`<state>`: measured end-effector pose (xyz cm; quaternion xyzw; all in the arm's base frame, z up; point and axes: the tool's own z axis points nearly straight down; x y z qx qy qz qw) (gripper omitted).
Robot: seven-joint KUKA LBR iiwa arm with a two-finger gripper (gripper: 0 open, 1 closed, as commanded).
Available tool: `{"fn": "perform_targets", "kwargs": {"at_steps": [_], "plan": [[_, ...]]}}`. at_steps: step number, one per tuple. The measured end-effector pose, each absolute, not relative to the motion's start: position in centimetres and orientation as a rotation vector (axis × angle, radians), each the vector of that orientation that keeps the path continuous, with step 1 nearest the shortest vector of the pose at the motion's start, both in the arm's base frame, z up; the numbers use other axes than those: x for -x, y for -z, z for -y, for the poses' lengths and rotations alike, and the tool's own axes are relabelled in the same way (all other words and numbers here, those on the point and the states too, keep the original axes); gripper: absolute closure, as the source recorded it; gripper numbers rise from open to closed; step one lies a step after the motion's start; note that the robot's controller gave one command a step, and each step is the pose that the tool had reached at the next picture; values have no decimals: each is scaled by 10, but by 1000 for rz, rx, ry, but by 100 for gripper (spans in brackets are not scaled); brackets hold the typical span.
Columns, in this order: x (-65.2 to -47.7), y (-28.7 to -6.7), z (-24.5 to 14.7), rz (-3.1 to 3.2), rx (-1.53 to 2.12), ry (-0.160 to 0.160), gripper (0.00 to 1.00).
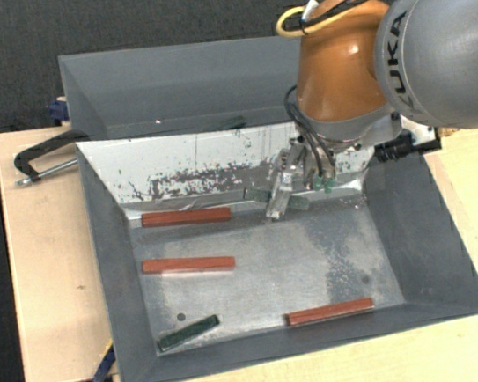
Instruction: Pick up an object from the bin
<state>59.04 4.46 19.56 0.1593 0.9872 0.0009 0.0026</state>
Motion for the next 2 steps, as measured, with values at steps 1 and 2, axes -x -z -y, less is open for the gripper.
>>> {"fn": "perform_targets", "kwargs": {"at_steps": [1, 2], "plan": [[-590, -196, -45, -3097, -500, -3, 100], [-578, -251, -35, -3099, -518, -1, 100]]}}
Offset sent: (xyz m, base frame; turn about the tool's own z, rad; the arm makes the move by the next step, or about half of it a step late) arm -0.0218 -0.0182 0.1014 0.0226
